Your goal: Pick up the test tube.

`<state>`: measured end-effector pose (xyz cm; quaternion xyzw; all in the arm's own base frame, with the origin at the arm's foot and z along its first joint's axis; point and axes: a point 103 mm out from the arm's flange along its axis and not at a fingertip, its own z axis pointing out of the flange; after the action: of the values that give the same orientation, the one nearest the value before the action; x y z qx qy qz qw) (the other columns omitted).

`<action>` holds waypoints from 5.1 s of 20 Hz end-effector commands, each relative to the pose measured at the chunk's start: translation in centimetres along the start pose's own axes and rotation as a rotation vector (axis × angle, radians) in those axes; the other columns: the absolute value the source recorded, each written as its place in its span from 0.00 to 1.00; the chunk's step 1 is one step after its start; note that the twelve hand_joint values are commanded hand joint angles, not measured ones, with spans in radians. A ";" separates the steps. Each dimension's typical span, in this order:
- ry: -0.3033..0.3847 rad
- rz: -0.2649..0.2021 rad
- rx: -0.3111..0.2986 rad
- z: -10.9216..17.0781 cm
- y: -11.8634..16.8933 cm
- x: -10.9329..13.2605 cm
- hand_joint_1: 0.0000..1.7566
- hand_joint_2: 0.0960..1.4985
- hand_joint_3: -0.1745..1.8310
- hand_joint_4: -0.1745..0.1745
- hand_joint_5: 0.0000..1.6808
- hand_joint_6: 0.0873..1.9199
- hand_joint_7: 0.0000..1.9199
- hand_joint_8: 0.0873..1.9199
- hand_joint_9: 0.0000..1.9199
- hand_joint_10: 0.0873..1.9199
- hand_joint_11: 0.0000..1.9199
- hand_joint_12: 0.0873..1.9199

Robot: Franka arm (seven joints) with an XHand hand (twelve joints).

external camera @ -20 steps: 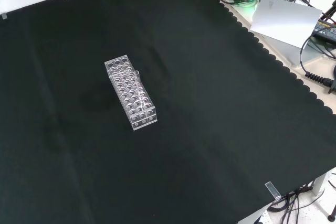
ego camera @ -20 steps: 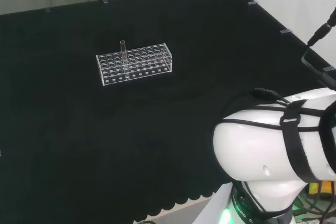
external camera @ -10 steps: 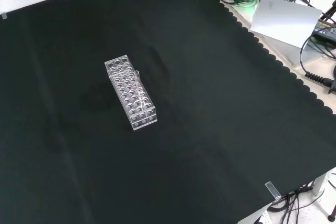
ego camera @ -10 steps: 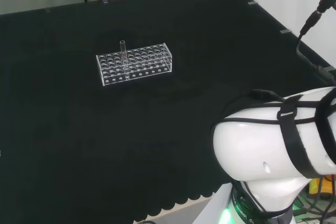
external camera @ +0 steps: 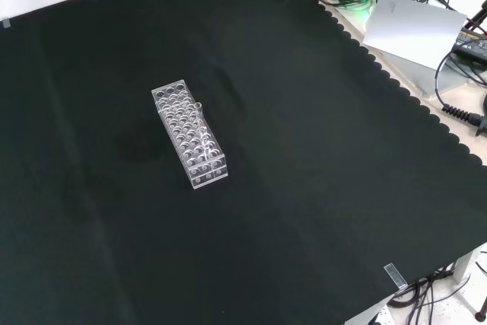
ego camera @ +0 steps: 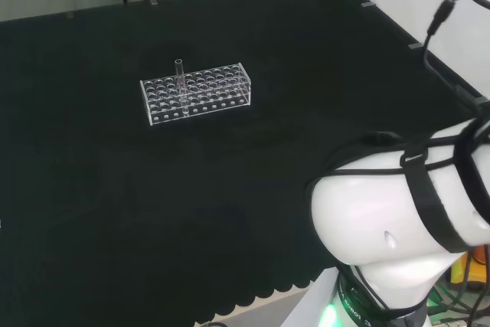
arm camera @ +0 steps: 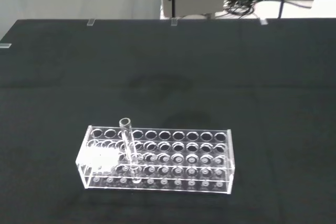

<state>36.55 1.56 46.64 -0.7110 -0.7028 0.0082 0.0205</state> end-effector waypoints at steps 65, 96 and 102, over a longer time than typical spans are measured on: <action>-0.119 -0.136 0.450 27.7 19.2 7.6 0.53 0.38 0.39 0.06 0.35 0.33 0.46 0.42 0.40 0.36 0.15 0.78; -0.020 0.004 0.261 28.1 20.9 9.7 0.75 0.37 0.42 0.00 0.82 0.19 0.75 0.18 0.89 0.35 0.70 0.48; 0.037 0.030 0.243 27.3 21.1 9.4 0.71 0.38 0.39 0.00 0.84 0.15 0.91 0.15 0.91 0.37 0.73 0.44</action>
<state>56.45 11.58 17.92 -0.6985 -0.6995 0.1047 0.1090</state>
